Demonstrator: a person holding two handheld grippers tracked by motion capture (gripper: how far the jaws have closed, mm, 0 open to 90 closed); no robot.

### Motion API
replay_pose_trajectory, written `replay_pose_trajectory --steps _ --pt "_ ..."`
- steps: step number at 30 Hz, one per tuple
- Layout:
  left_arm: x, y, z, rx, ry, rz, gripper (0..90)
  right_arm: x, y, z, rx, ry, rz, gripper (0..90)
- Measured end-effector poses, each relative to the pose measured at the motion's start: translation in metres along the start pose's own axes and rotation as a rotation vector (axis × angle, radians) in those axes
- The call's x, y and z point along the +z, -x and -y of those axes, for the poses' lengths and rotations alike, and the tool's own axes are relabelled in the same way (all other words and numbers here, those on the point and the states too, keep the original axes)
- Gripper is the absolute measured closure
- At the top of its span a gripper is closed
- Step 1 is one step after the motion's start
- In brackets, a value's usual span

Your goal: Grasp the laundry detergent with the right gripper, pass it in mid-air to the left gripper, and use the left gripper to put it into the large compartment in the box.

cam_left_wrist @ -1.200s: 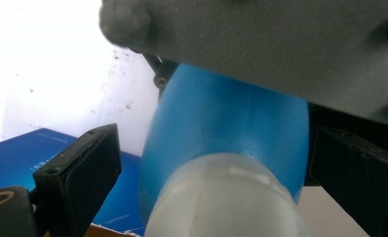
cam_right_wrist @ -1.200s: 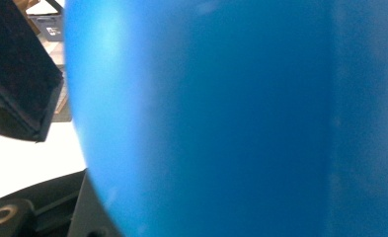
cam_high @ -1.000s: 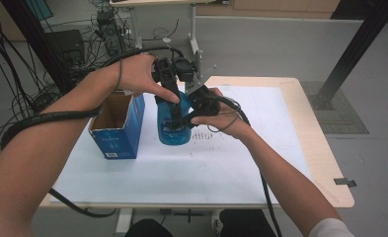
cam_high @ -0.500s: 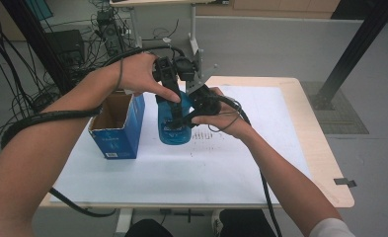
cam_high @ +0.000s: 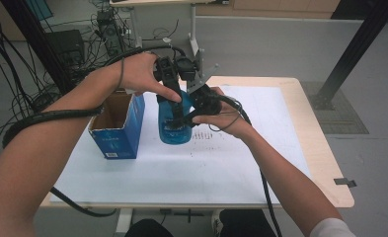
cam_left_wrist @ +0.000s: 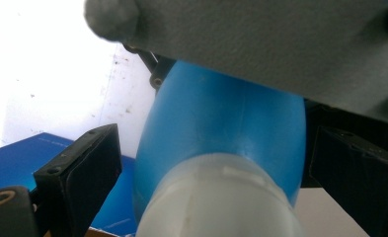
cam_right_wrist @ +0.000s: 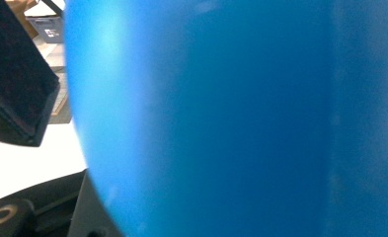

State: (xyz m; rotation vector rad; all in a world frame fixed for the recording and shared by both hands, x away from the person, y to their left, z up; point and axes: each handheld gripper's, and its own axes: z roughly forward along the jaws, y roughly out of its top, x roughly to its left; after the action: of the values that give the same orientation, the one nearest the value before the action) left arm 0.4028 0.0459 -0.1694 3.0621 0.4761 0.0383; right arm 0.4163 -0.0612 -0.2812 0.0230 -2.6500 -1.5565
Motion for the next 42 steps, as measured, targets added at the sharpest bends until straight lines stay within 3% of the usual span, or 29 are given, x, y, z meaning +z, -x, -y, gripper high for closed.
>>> replay_pose_trajectory --steps 42 --pt "-0.0014 0.0025 -0.0009 0.010 0.011 -0.003 6.3 -0.0010 -0.0008 -0.0002 0.005 -0.003 0.005 43.4"
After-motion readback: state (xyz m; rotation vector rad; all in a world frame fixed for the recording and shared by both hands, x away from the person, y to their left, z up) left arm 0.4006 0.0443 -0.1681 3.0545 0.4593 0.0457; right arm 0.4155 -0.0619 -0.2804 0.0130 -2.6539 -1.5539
